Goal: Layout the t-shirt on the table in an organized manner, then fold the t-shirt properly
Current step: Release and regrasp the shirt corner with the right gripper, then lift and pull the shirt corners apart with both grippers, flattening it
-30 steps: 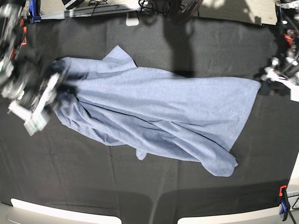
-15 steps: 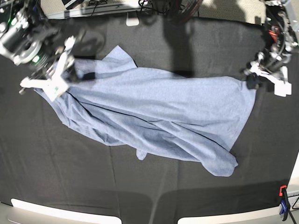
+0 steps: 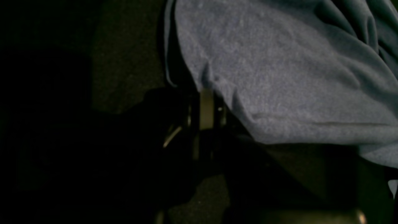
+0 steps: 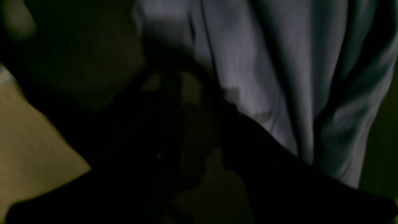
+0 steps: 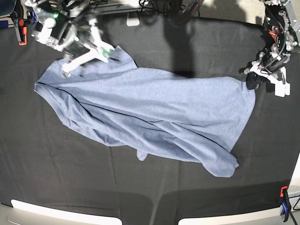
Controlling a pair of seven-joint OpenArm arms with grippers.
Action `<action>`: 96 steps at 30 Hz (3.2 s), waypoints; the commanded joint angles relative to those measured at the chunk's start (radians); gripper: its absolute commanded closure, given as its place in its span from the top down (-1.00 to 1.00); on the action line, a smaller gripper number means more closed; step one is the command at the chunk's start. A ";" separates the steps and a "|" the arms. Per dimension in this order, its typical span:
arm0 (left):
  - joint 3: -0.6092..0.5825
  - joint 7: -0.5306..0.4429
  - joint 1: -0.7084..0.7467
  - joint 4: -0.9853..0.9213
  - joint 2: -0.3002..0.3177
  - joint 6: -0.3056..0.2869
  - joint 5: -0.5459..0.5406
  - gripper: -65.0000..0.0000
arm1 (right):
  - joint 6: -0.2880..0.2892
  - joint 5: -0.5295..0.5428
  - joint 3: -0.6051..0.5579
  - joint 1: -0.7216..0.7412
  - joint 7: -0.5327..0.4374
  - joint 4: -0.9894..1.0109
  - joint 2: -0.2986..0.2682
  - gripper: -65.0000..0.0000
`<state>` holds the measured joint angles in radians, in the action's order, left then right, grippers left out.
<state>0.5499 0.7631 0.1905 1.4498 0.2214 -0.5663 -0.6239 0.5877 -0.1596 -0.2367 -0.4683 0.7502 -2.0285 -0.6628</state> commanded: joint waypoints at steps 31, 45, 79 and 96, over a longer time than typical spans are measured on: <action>0.003 -0.019 -0.008 0.016 0.012 -0.010 -0.016 -1.00 | -0.162 -0.046 -0.040 0.113 -0.118 0.228 -0.066 -0.75; 0.006 0.009 -0.008 0.016 0.012 -0.011 -0.043 -1.00 | -0.184 -0.043 -0.040 -0.053 -0.042 -0.030 -0.214 -0.95; 0.007 0.007 -0.008 0.016 0.018 -0.011 -0.077 -1.00 | -0.206 0.029 -0.047 0.132 -0.166 0.164 -0.063 -0.37; 0.008 0.037 0.014 0.039 0.027 -0.011 -0.107 -1.00 | -0.203 0.002 -0.046 0.115 -0.156 0.141 -0.101 -1.00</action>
<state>0.5507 0.8162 0.2070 1.4666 0.2302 -0.5655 -0.7082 0.3904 -0.1570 -0.2924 -0.3599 0.6029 -1.8706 -0.7441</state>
